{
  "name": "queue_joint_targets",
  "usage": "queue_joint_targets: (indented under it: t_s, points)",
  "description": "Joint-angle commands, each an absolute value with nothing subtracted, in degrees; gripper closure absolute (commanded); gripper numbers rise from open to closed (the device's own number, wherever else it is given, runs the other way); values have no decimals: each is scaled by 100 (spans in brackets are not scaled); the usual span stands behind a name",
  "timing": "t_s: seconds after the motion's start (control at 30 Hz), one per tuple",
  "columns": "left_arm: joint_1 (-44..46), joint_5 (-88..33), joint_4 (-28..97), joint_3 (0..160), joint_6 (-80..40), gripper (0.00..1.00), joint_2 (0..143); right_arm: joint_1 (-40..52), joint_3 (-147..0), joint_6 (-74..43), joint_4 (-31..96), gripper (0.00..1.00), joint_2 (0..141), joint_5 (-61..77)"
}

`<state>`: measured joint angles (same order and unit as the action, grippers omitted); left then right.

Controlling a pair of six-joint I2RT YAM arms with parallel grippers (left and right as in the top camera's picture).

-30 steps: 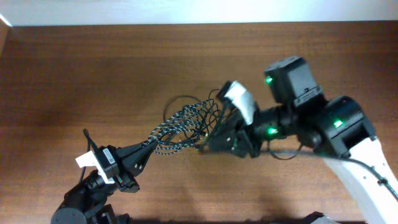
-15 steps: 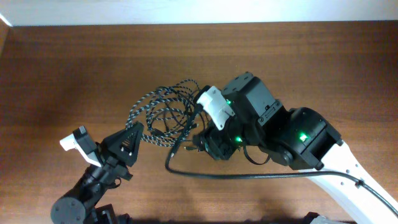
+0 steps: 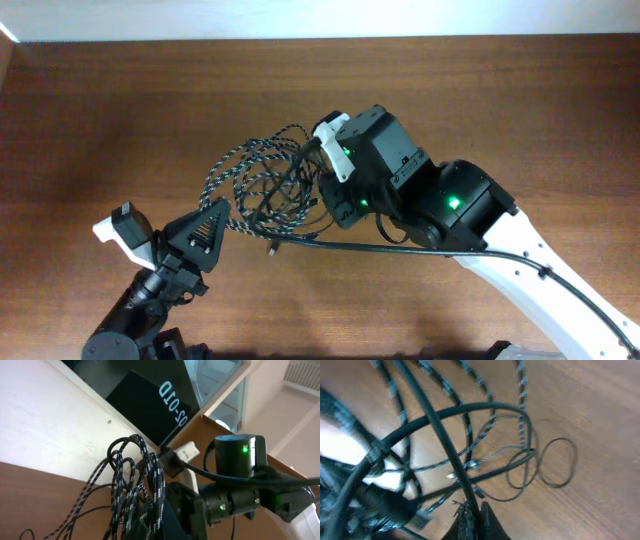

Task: Untangle cables

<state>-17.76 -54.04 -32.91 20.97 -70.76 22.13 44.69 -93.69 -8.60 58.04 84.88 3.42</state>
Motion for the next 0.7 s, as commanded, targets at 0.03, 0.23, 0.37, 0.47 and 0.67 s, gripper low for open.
queue_joint_targets:
  t_s: [0.03,0.23,0.37,0.47,0.67]
  points:
    - [-1780,-6195,-3380,2147,-6587,100,2178,4045,-9404,-1645,5892,96,8267,-2499]
    - [-1780,-6287,-2788,2147,-5935,100,2178,1428,-9419,-2449,6005,96,7354,-1944]
    - [-1787,-4939,-906,2147,-5109,100,2178,106,-9419,-2617,6117,96,7196,-908]
    - [-1896,-1577,2040,2147,-4921,99,2178,-681,-9419,-2751,6265,96,7196,-196]
    - [-1896,519,3618,2147,-5137,47,2178,-1470,-9419,-2943,6377,96,7196,670]
